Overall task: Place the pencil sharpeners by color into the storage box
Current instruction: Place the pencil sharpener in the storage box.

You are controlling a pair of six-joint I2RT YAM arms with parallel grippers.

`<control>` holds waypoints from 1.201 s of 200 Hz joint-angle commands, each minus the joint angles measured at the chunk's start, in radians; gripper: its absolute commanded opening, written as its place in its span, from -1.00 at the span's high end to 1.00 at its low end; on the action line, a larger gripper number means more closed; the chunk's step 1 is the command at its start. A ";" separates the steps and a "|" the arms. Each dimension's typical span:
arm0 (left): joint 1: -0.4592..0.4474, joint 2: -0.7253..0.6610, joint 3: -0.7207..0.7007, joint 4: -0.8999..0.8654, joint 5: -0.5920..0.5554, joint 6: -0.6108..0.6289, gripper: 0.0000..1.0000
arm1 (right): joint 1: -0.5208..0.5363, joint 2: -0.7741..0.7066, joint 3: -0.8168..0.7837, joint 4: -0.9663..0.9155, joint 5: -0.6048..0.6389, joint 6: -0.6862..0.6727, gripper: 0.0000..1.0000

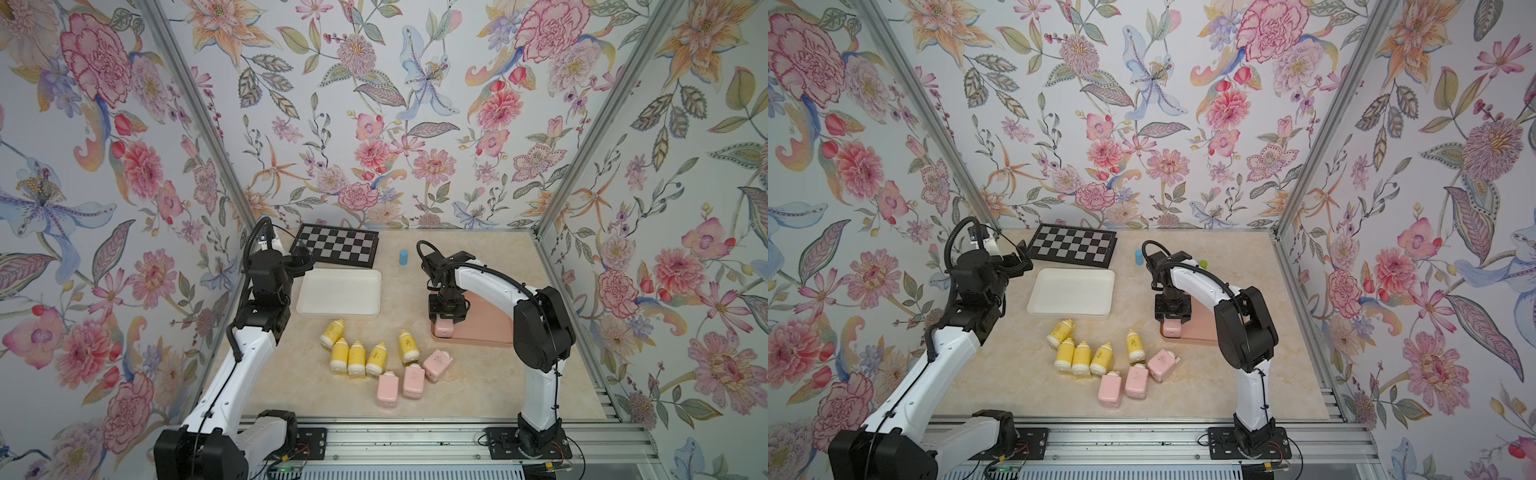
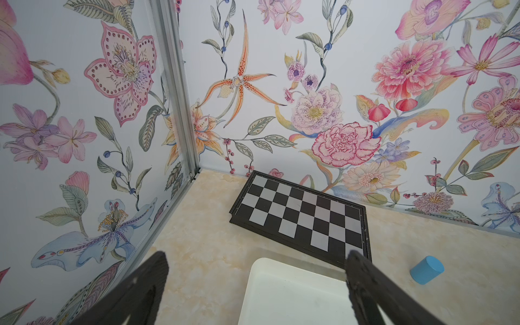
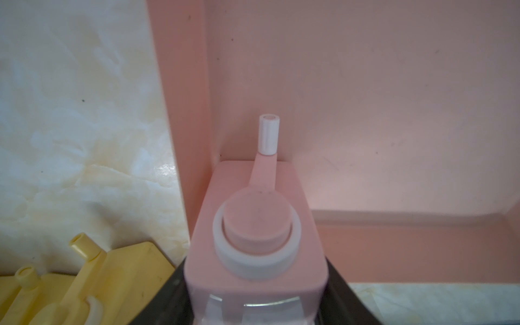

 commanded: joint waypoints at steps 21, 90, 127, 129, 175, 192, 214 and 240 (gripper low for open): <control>-0.008 -0.016 -0.017 0.022 -0.022 0.021 -0.99 | 0.014 0.039 -0.013 0.008 0.006 0.022 -0.31; -0.008 -0.019 -0.017 0.022 -0.024 0.023 -0.99 | 0.017 -0.008 -0.023 0.005 0.008 0.028 -0.42; -0.008 -0.027 -0.020 0.027 -0.028 0.025 -0.99 | 0.019 -0.077 -0.051 -0.013 0.020 0.037 -0.46; -0.008 -0.028 -0.021 0.027 -0.030 0.025 -0.99 | 0.019 -0.082 -0.053 -0.014 0.021 0.038 -0.47; -0.008 -0.023 -0.023 0.029 -0.031 0.026 -0.99 | 0.031 -0.211 -0.047 -0.089 0.063 0.047 -0.52; -0.008 -0.022 -0.024 0.030 -0.036 0.028 -0.99 | 0.037 -0.257 -0.032 -0.131 0.078 0.054 -0.53; -0.009 -0.025 -0.028 0.032 -0.043 0.031 -0.99 | 0.049 -0.318 -0.025 -0.172 0.085 0.072 -0.54; -0.008 -0.022 -0.034 0.039 -0.048 0.034 -0.99 | 0.072 -0.388 -0.040 -0.207 0.084 0.110 -0.54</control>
